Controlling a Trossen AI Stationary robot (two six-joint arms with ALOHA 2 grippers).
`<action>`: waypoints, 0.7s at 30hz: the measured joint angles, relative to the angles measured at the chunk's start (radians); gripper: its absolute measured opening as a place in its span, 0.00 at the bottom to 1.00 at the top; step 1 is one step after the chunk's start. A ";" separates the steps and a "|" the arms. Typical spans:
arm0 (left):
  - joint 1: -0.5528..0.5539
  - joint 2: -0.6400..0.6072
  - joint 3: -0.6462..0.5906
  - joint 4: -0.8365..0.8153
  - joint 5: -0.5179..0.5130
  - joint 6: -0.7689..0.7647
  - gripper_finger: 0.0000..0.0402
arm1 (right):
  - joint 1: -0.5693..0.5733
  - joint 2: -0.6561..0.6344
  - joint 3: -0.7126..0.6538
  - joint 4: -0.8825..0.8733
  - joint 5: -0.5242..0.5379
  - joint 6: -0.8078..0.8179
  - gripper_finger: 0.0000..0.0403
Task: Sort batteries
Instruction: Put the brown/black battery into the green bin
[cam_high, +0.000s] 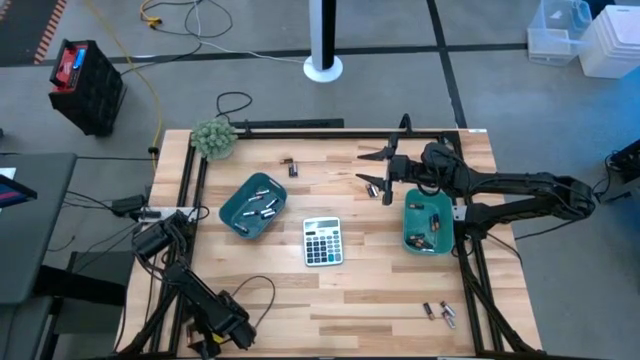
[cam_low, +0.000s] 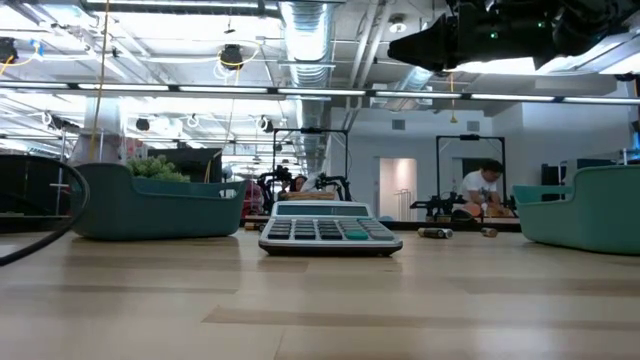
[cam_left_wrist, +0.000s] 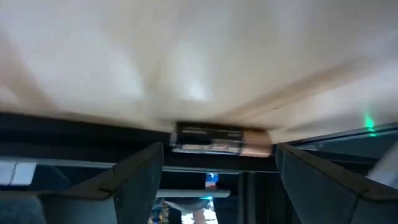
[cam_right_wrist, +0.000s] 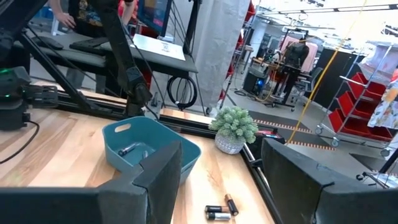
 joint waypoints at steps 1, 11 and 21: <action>0.000 -0.001 -0.003 0.022 0.001 -0.010 0.76 | 0.003 0.000 0.000 -0.001 0.000 -0.003 0.59; 0.001 0.000 -0.023 0.047 -0.036 -0.002 0.76 | 0.003 0.000 0.000 -0.004 0.000 -0.004 0.59; -0.003 -0.001 -0.062 0.075 -0.045 0.039 0.76 | 0.003 0.000 0.000 -0.003 0.000 -0.002 0.59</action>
